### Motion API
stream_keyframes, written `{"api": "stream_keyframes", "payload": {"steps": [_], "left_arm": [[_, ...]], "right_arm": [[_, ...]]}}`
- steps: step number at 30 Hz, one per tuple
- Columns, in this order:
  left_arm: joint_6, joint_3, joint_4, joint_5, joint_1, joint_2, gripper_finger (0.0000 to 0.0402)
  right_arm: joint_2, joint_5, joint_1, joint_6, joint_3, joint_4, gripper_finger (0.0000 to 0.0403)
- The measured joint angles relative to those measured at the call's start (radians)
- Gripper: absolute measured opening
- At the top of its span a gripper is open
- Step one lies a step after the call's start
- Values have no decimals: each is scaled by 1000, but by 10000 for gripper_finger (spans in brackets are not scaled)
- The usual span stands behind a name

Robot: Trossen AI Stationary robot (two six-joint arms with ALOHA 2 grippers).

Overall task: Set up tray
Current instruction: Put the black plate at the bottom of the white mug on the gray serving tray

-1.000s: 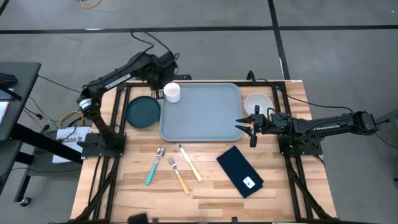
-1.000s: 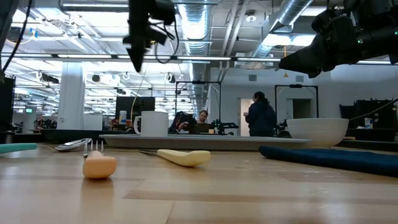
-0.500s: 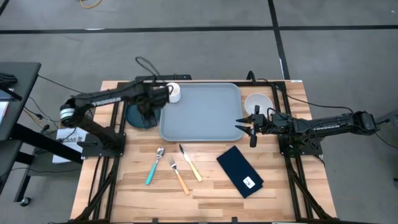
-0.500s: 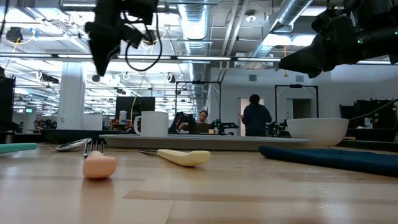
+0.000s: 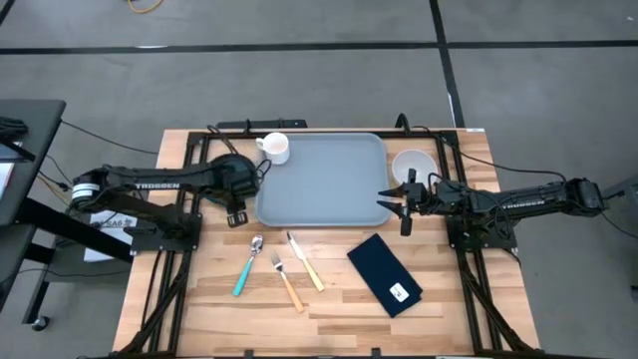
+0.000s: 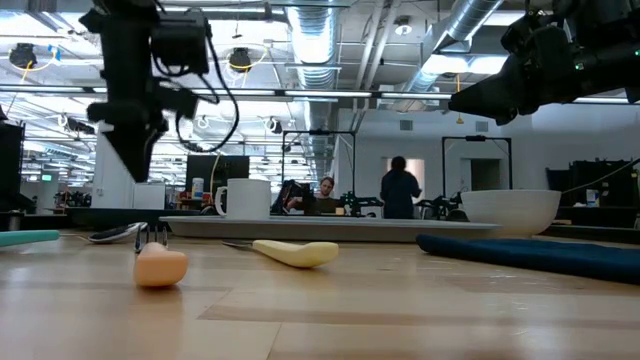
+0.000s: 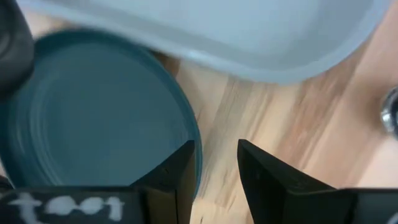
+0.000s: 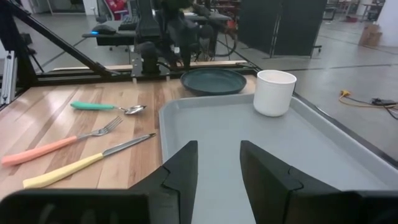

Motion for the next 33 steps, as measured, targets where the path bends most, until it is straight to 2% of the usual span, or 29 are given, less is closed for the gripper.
{"api": "stream_keyframes", "payload": {"steps": [6, 11, 22, 33], "left_arm": [[-41, 0, 29, -65, 1, 16, 107], [-46, -1, 30, -38, 1, 16, 107], [-57, -16, 48, -69, 1, 16, 107], [-52, -16, 49, -38, 1, 16, 81]], "right_arm": [[0, 0, 0, -3, 0, 0, 113], [0, 0, 0, -3, 0, 0, 113], [0, 0, 0, 0, 0, -2, 113], [0, 0, 0, 0, 0, -2, 113]]}}
